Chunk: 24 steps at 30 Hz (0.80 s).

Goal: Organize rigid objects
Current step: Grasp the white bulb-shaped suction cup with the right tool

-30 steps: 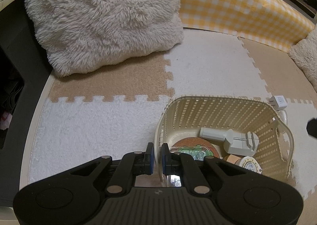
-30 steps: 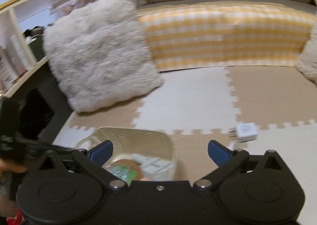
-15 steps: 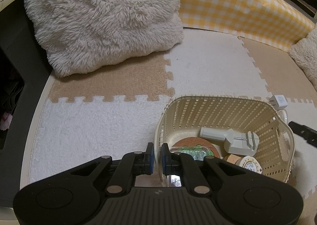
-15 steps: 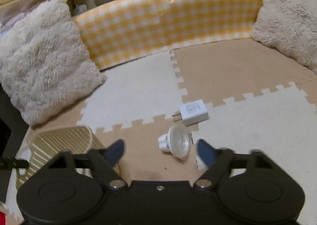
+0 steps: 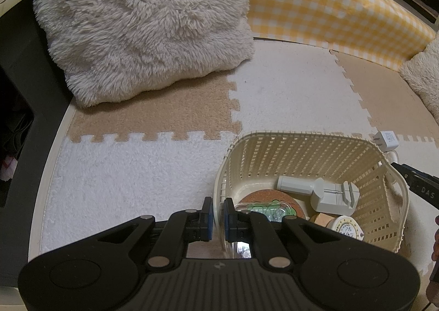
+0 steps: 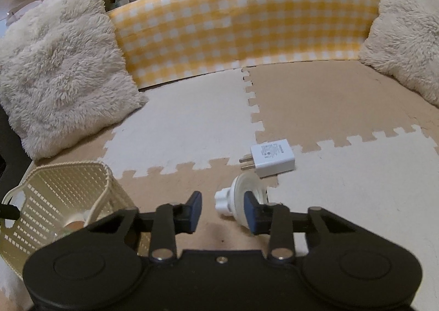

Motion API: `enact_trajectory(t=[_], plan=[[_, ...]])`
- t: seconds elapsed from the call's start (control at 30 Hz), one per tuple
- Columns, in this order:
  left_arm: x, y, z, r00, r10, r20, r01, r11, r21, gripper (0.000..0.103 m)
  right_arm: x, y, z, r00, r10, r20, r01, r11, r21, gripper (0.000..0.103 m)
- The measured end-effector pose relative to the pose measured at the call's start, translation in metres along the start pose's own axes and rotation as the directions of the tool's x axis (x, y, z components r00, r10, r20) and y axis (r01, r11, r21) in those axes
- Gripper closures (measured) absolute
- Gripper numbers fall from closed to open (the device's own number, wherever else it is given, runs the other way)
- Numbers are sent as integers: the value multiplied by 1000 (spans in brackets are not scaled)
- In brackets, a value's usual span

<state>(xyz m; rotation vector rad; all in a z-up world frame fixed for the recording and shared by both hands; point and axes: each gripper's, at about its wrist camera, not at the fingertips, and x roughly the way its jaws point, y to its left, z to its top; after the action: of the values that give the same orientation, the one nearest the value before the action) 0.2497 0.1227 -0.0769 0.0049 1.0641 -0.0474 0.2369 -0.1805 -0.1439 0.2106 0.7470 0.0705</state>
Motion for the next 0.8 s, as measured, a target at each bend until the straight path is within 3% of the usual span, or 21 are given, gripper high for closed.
enact_trajectory(t=[0.13,0.23,0.57,0.8], plan=[[0,0,0,1000,0,0,0,1000,0,95,7,-1,-2,1000,-17,-24,17,1000,-1,80],[0,0,0,1000,1,0,-1,1000,0,95,9,-4,-2,999,-37,-33,37,999,2,92],[0,0,0,1000,0,0,0,1000,0,95,1,-8,1,999,-31,-18,31,999,34,94],[0,0,0,1000,1,0,-1,1000,0,95,-29,-2,18,996,46,77,-52,996,74,94]])
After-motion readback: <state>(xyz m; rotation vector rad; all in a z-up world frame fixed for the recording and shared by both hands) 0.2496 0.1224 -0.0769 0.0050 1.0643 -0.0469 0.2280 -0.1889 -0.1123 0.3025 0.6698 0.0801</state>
